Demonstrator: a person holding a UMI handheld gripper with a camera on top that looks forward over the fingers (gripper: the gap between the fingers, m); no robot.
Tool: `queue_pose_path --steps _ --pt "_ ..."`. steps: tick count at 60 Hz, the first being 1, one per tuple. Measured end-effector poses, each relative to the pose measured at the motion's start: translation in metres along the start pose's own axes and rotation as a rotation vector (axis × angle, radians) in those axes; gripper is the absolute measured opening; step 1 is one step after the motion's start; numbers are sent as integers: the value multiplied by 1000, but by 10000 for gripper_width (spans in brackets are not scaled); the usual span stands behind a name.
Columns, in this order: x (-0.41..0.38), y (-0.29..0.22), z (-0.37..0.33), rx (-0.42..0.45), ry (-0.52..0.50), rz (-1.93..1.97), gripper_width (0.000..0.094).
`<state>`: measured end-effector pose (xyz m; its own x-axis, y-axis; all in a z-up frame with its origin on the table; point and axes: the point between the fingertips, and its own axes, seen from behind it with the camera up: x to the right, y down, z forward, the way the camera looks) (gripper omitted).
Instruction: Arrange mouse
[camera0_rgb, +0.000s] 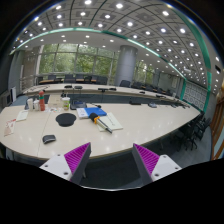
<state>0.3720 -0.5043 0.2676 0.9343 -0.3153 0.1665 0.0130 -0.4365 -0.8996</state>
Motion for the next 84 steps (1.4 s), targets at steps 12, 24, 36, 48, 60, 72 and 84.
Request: queue_pose_path --steps 12,24,36,48,60,72,84 --pt "-23 12 15 -11 -21 -10 859" --pt "-94 58 42 -62 -97 -29 861" --pt "-235 101 86 -81 -274 -46 859" --pt "-372 116 146 -107 -407 -13 856" --pt "-439 121 211 -162 -423 40 854" --pt "-462 108 248 -179 -403 46 852" --pt "-480 93 277 -189 -398 28 816"
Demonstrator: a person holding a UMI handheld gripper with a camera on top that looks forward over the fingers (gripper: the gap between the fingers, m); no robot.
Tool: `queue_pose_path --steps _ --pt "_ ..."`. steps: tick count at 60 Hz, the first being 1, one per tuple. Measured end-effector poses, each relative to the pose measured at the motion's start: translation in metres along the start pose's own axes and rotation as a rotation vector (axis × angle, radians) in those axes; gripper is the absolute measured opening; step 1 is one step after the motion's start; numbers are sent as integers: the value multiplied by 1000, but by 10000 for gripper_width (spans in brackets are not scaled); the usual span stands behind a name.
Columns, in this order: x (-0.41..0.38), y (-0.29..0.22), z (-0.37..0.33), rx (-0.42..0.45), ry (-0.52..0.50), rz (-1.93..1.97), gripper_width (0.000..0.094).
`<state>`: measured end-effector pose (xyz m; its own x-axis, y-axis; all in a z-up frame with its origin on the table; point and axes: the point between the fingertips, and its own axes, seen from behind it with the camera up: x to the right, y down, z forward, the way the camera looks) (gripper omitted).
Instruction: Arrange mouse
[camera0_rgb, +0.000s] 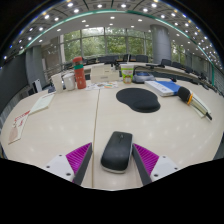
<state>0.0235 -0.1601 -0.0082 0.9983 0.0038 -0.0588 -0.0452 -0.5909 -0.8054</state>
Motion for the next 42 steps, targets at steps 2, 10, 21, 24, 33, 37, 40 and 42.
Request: queue_pose_path --steps 2,10,21,24,33,37,40,42 --pt "-1 -2 4 -4 8 -8 779" --pt "10 -5 15 -19 75 -40 492" --pt "8 -5 16 -47 52 -65 386" --pt "7 -6 17 -51 34 -82 354" --pt "6 -26 12 -44 27 -143 322" --pt "1 -59 6 -12 2 -123 322" --pt "3 -93 3 32 0 -112 321" --pt "2 -118 3 60 -16 -111 322"
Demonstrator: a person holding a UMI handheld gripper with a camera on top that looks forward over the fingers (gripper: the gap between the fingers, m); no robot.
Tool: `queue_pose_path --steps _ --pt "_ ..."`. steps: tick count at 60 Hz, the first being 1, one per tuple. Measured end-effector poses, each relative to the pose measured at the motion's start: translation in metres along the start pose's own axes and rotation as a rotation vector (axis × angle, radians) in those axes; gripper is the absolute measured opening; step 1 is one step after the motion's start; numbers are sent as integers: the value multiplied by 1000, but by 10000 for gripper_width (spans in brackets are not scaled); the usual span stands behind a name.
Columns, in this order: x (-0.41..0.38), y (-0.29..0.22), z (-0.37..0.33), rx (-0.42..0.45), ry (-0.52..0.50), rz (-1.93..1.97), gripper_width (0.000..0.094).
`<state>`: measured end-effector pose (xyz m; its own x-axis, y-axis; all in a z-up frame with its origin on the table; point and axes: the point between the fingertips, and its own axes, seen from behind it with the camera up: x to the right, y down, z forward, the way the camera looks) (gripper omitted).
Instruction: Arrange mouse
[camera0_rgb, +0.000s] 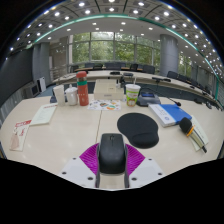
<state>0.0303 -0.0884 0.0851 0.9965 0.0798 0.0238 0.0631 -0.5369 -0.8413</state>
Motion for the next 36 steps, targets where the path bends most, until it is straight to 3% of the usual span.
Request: queue_pose_path --steps 10,16,36 --pt "40 -118 40 144 -10 24 322" --pt "72 -146 93 144 9 9 321" --pt "116 -76 226 -36 8 -19 325"
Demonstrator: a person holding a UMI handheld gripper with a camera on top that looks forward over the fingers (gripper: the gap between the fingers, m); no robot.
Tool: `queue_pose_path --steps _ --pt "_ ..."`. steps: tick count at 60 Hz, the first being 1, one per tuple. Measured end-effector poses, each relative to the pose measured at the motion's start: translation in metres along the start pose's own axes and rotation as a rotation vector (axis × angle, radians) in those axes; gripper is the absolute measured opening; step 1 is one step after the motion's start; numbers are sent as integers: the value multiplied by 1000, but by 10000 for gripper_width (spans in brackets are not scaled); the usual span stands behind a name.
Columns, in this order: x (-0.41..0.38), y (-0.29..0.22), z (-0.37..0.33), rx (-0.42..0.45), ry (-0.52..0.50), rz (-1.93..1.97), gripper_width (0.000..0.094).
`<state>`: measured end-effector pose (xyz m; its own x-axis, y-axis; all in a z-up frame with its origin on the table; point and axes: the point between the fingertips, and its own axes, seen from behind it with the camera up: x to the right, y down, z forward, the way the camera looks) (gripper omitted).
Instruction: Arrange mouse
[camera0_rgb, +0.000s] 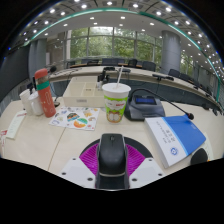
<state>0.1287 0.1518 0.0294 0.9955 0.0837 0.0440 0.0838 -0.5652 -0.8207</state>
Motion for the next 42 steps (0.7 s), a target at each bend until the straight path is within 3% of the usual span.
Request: queue_pose_path --steps 12,18,21,24,27,42 --pt "9 35 16 -99 9 59 425" --pt "10 37 14 -100 3 68 498" --pt "12 35 9 -102 12 57 630" --pt "13 32 2 -98 17 41 871" --pt "14 26 -9 -89 28 34 836" --pt "-1 -10 -128 -17 99 36 863"
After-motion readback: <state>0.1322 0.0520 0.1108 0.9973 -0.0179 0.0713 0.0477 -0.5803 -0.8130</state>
